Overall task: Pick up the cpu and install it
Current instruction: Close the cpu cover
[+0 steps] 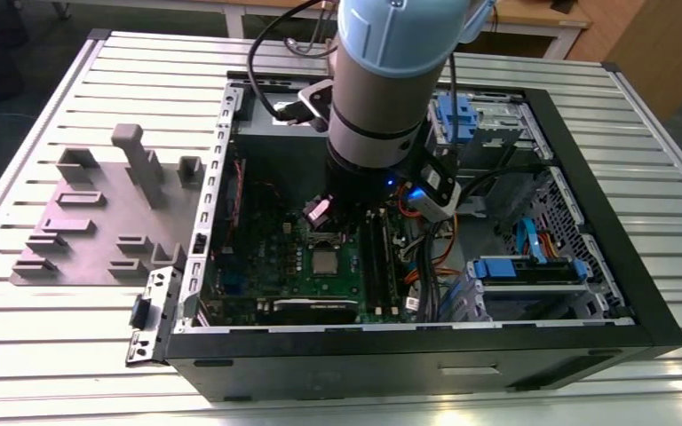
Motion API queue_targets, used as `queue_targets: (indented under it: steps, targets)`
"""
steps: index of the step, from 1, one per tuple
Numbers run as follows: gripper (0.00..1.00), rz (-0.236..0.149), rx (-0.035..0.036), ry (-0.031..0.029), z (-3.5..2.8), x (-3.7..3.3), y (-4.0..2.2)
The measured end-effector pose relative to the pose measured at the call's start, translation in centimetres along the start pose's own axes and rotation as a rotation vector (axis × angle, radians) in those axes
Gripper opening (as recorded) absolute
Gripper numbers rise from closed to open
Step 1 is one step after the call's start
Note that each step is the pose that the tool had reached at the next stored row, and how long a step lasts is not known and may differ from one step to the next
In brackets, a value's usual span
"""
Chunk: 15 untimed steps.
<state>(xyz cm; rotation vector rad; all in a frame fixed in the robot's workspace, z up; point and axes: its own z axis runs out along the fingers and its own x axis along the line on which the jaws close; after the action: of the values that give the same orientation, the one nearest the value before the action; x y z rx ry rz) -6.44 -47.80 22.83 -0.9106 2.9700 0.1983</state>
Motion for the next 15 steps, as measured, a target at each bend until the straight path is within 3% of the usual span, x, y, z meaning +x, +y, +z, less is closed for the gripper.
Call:
queue_targets:
  steps: [3, 4, 7, 10, 13, 15]
  targets:
    - [0.11, -0.001, -0.0394, -0.0265, 0.01, 0.0, -0.01]
    - [0.11, -0.002, -0.0451, -0.0303, 0.02, 0.01, -0.01]
    - [0.11, -0.002, -0.0483, -0.0324, 0.02, 0.0, -0.02]
    - [0.11, -0.002, -0.0672, -0.0453, 0.07, -0.08, -0.09]
    - [0.11, -0.002, -0.0954, -0.0645, 0.18, -0.13, -0.14]
    - [0.11, -0.002, -0.0993, -0.0674, 0.5, -0.23, -0.25]
